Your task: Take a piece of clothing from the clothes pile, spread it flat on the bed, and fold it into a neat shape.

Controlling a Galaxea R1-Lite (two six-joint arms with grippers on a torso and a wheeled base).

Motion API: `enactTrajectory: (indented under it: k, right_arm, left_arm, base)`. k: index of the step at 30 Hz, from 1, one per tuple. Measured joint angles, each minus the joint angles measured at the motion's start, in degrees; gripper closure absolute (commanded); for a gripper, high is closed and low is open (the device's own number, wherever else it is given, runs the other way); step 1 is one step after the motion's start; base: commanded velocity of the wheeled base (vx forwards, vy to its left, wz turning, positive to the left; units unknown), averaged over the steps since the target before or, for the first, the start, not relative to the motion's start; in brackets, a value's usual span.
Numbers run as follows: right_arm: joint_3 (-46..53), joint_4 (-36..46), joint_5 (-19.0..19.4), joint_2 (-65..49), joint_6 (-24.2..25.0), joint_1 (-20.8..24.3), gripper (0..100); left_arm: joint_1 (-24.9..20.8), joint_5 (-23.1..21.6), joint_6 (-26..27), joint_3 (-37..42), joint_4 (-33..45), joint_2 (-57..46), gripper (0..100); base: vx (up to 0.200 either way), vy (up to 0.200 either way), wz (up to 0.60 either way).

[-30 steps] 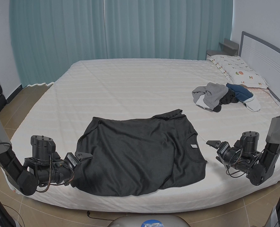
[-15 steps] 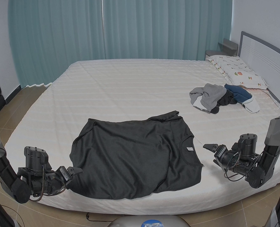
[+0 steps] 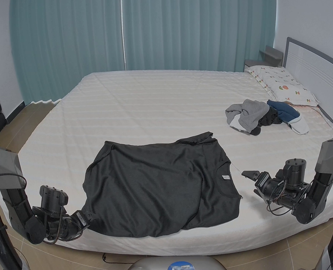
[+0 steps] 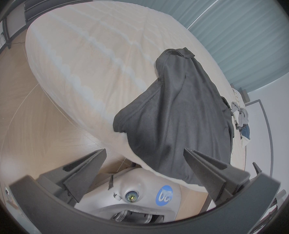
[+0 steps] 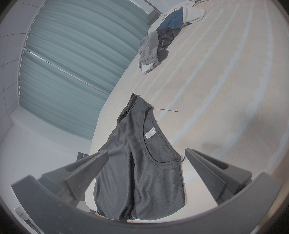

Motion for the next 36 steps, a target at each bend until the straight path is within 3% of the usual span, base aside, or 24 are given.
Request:
enactTrajectory:
  k: [8,9,16,23,34,35,36]
  right_arm:
    - [0.0,0.0,0.1,0.2,0.0,0.1,0]
    - [0.0,0.0,0.1,0.2,0.0,0.1,0]
    - [0.0,0.3,0.3,0.3,-0.2,0.1,0]
    - [0.7,0.7,0.4,1.6,-0.8,1.2,0]
    - [-0.9,0.5,0.0,7.4,-1.9,4.6,0]
    - [-1.6,0.6,-0.1,7.9,-2.1,4.7,100]
    - [-2.2,0.7,-0.1,8.6,-2.5,4.8,100]
  left_arm:
    - [0.2,2.2,0.0,-0.1,-6.8,4.1,0]
    - [0.1,2.7,0.1,-0.1,-7.3,4.5,100]
    - [0.2,4.4,3.2,-0.2,-10.3,7.8,100]
    - [3.8,7.1,3.7,0.3,-15.2,9.9,100]
    - [6.1,7.2,4.5,2.1,-15.1,4.0,100]
    - [6.2,7.1,4.5,2.1,-15.2,3.6,100]
    - [6.4,7.1,4.4,2.1,-15.3,3.3,100]
  base:
    - [0.0,0.0,0.0]
    - [0.0,0.0,0.0]
    - [0.0,0.0,0.0]
    - [0.0,0.0,0.0]
    - [0.0,0.0,0.0]
    - [0.0,0.0,0.0]
    - [0.0,0.0,0.0]
